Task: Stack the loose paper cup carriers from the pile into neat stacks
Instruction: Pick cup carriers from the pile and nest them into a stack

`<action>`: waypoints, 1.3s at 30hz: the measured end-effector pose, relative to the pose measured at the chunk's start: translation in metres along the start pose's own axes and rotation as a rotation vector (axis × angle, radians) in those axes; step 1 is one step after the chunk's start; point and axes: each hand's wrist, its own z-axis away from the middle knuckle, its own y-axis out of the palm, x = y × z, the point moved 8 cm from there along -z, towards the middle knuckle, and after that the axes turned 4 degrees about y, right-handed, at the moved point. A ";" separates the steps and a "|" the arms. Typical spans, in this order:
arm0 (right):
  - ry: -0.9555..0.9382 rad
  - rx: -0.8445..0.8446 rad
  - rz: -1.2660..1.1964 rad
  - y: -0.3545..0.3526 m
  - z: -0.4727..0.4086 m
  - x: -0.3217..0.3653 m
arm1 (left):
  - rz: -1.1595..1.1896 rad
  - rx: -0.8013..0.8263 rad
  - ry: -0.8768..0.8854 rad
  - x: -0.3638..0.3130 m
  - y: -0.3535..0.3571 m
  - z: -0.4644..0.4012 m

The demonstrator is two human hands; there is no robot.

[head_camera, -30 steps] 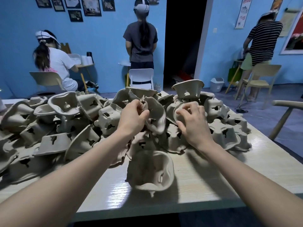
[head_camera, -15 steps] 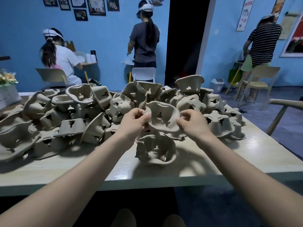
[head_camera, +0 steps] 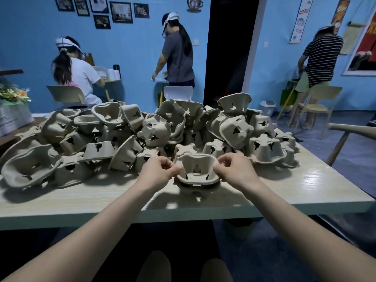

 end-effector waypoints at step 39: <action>-0.128 -0.300 0.385 -0.079 -0.096 -0.007 | -0.341 0.027 0.276 -0.094 0.109 -0.113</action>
